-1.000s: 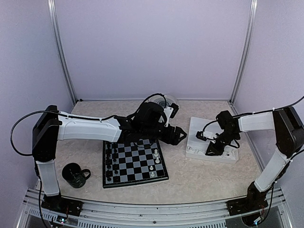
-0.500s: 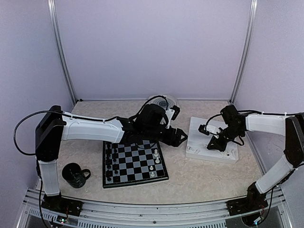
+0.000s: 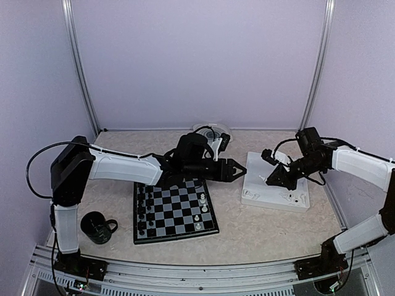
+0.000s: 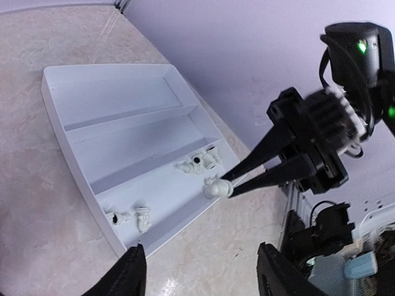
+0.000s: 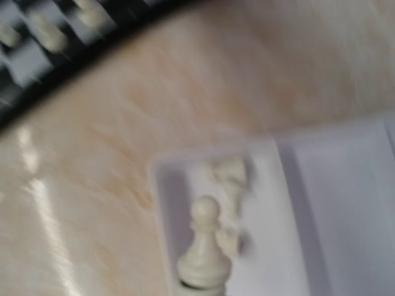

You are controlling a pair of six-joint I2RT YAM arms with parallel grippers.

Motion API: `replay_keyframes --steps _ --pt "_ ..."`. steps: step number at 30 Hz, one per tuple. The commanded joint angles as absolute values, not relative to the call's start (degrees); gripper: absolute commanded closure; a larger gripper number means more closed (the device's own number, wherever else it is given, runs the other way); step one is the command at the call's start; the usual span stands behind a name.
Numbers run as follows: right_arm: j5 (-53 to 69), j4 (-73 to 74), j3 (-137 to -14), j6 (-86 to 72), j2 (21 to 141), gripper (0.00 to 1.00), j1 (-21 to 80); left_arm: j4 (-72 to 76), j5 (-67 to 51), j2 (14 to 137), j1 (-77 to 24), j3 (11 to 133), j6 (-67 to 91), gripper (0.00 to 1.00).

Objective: Set up the chess pieces on the board
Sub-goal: Pass from the right arm to the left

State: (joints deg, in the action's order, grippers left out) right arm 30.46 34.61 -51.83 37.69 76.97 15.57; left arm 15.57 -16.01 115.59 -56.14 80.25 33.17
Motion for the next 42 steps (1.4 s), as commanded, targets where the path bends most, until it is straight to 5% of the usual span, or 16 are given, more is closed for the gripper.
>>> replay_keyframes --steps 1,9,17,42 --pt "40.37 38.54 -54.04 39.95 74.86 0.91 16.00 27.89 -26.48 119.13 -54.34 79.23 43.86 0.43" --pt "41.18 39.46 -54.32 40.34 75.06 0.91 18.38 30.83 -31.12 124.07 -54.70 83.26 48.59 0.56" --pt "39.04 39.11 -54.14 39.90 75.93 0.91 19.92 28.60 -32.05 126.15 -55.39 86.46 47.97 0.53" --pt "36.27 35.63 -55.36 35.38 77.85 0.91 21.28 25.93 -32.92 127.88 -55.49 88.66 47.98 0.68"
